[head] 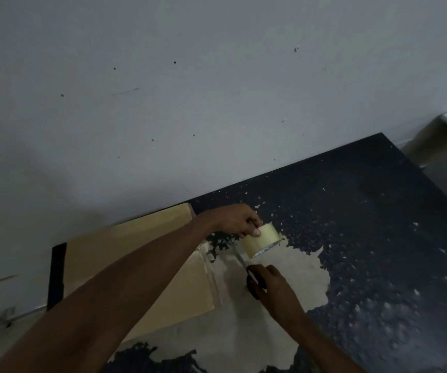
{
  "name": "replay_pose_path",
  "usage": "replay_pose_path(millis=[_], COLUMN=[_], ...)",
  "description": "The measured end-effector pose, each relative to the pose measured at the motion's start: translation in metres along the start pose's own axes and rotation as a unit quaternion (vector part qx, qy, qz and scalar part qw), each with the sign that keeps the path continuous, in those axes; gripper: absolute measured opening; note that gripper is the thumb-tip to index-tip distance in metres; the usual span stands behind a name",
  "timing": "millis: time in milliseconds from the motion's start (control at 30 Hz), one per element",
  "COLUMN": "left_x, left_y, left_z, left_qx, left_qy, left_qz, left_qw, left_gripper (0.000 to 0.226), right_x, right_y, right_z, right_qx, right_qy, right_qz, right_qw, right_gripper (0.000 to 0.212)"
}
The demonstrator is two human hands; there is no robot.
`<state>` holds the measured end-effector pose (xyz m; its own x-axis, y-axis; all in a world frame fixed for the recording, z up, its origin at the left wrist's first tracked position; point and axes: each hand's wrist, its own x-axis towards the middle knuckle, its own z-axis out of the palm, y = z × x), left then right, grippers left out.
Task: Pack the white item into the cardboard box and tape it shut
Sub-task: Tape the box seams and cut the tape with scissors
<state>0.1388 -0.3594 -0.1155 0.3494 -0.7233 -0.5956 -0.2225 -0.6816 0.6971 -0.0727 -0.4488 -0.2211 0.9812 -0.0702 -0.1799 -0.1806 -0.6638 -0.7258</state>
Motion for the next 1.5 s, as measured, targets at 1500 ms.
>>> replay_pose_path(millis=[1500], left_x=[-0.139], left_y=[-0.033], left_z=[0.073], left_qx=[-0.018], left_qy=[0.584], left_qz=[0.016], left_qw=[0.812], left_gripper=[0.023], right_x=[0.023], right_y=[-0.121], right_z=[0.003], right_qx=[0.076], right_qy=[0.107], right_qz=[-0.125], right_qw=[0.983], right_gripper=[0.052])
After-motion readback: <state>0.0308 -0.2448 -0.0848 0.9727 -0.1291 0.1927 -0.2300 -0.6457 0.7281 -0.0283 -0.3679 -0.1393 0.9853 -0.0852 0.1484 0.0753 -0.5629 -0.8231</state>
